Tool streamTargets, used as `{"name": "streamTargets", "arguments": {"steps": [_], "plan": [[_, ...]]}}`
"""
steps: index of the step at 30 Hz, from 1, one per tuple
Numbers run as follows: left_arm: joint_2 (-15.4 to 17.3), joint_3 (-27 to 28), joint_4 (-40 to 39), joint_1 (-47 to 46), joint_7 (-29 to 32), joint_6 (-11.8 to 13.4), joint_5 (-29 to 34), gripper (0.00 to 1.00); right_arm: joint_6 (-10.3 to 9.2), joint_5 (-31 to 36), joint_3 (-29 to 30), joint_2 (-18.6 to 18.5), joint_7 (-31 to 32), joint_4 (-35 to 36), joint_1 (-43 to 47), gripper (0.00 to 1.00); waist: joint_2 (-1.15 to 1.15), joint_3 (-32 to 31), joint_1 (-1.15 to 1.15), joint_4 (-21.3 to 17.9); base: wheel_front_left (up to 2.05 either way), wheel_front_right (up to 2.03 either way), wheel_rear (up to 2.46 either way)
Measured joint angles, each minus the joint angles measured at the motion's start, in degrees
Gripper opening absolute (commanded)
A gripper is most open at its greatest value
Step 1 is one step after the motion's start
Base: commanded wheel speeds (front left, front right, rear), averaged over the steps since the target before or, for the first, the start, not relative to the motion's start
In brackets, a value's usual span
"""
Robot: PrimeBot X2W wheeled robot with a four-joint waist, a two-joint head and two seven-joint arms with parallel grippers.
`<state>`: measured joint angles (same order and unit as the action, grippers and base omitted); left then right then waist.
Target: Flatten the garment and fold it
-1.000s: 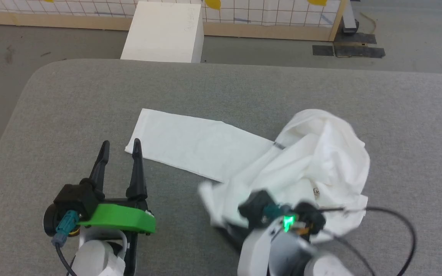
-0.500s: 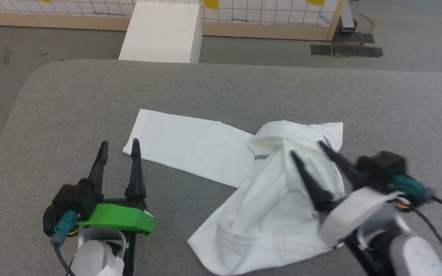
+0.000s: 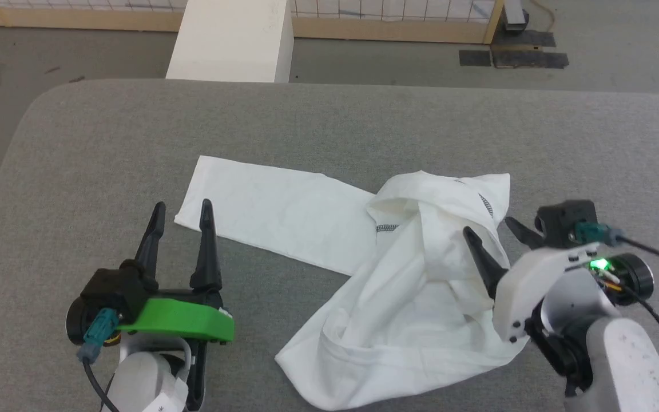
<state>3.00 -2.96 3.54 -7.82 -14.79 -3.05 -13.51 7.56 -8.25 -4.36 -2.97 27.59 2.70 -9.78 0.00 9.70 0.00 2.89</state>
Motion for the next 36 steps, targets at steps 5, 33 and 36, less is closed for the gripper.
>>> {"name": "streamTargets", "arguments": {"steps": [5,33,36], "plan": [[0.00,-0.58,0.10,-0.51,0.00,0.07,-0.04,1.00,0.00,0.56,0.38,0.02,3.16,-5.70,-5.24,0.00,0.00,0.67,0.00,0.79,0.00,0.00,0.00],[-0.01,-0.76,0.14,-0.43,0.00,0.18,-0.19,1.00,0.00,1.80,37.63,0.11,-4.13,-0.80,-9.28,0.00,0.00,-0.58,0.00,1.37,0.00,0.00,0.00],[0.00,-0.66,0.15,-0.43,0.00,0.15,-0.19,1.00,0.00,4.56,44.46,0.10,-3.97,-6.31,-6.04,0.00,0.00,-0.49,0.00,0.98,0.00,0.00,0.00]]}}
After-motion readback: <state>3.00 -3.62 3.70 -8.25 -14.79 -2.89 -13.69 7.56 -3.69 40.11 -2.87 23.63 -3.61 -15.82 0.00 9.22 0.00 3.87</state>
